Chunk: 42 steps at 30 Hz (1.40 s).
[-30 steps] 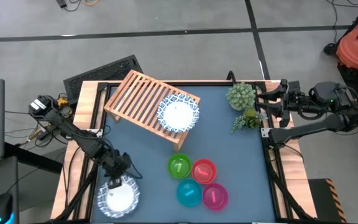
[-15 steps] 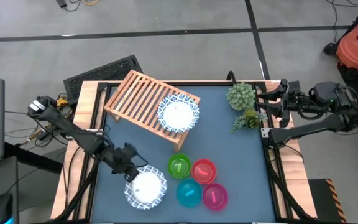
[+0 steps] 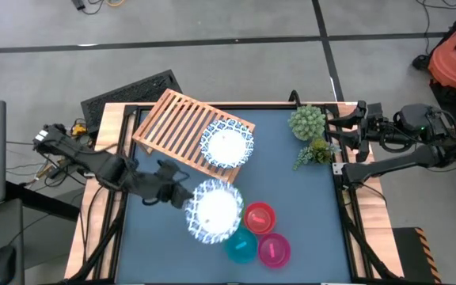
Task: Place and stack bowls onto a shelf
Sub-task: Stack the blue and white bowl on top of the blue and white bowl on the shelf
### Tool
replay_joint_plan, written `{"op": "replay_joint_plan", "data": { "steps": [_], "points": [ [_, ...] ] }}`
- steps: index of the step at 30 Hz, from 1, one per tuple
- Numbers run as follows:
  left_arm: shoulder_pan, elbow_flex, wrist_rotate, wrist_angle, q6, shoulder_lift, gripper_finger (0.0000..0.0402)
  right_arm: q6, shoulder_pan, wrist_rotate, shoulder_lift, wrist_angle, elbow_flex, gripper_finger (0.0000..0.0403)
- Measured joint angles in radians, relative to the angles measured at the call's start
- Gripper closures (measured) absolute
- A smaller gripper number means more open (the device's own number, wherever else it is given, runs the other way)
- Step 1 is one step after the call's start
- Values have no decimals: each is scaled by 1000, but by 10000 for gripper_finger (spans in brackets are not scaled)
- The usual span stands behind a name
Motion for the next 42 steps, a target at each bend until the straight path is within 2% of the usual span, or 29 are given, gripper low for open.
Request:
{"op": "replay_joint_plan", "data": {
  "steps": [3, 8, 12, 20, 26, 33, 42],
  "points": [
    [31, 71, -39, 0, 6, 0, 401, 0, 0, 0, 0, 0, 0, 184],
    [95, 154, -165, -20, 65, 0, 401, -1, 0, 0, 0, 0, 0, 184],
    [197, 191, -179, -89, 107, 0, 401, -3, 0, 0, 0, 0, 0, 184],
    [425, 198, -112, -109, 241, 0, 401, -4, 0, 0, 0, 0, 0, 184],
    [539, 198, -61, -108, 300, 1, 401, -6, 0, 0, 0, 0, 0, 184],
    [569, 198, 31, -121, 308, 58, 401, -19, 0, -1, 0, -1, 0, 184],
    [578, 197, 33, -119, 344, 138, 401, -18, 0, -2, -1, 0, 0, 184]
  ]
}}
